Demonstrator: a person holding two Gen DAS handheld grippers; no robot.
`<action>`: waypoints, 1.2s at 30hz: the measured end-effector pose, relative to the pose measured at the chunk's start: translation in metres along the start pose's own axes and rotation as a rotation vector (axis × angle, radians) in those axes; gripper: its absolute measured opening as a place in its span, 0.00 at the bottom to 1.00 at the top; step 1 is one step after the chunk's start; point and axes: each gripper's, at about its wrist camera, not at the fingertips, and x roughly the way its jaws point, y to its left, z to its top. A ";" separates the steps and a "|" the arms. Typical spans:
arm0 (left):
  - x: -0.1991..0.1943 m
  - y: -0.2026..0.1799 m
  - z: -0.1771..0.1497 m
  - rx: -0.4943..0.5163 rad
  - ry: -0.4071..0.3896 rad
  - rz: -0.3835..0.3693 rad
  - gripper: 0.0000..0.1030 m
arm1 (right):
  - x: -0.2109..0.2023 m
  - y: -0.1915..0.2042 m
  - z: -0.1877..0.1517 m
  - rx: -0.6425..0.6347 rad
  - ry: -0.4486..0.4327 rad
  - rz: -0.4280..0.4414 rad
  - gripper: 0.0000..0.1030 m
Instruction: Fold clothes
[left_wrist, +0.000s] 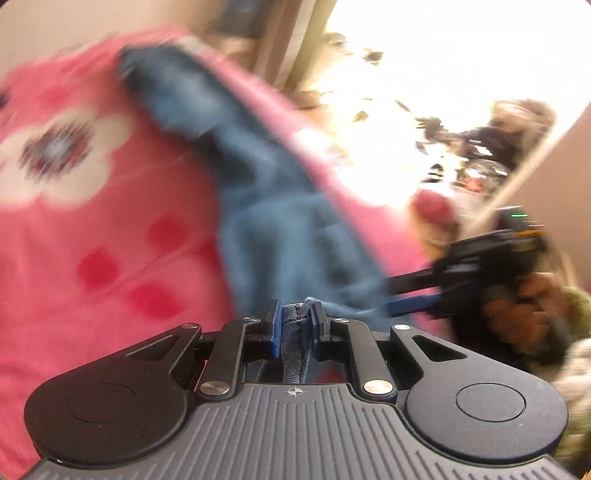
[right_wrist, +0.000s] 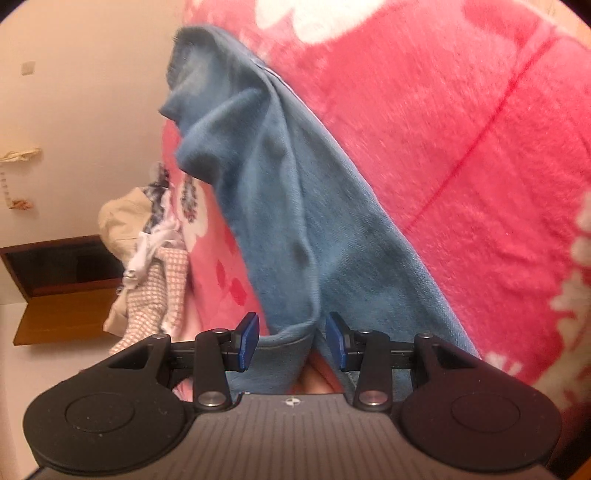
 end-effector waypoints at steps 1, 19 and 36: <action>-0.004 -0.016 0.009 0.047 0.012 -0.029 0.13 | -0.004 0.000 -0.001 -0.003 -0.007 0.005 0.41; 0.101 -0.151 -0.017 0.415 0.427 -0.289 0.12 | -0.080 -0.026 -0.027 -0.009 -0.139 0.010 0.41; 0.203 -0.157 -0.037 0.236 0.613 -0.313 0.25 | -0.194 0.005 -0.041 -0.213 -0.269 -0.078 0.41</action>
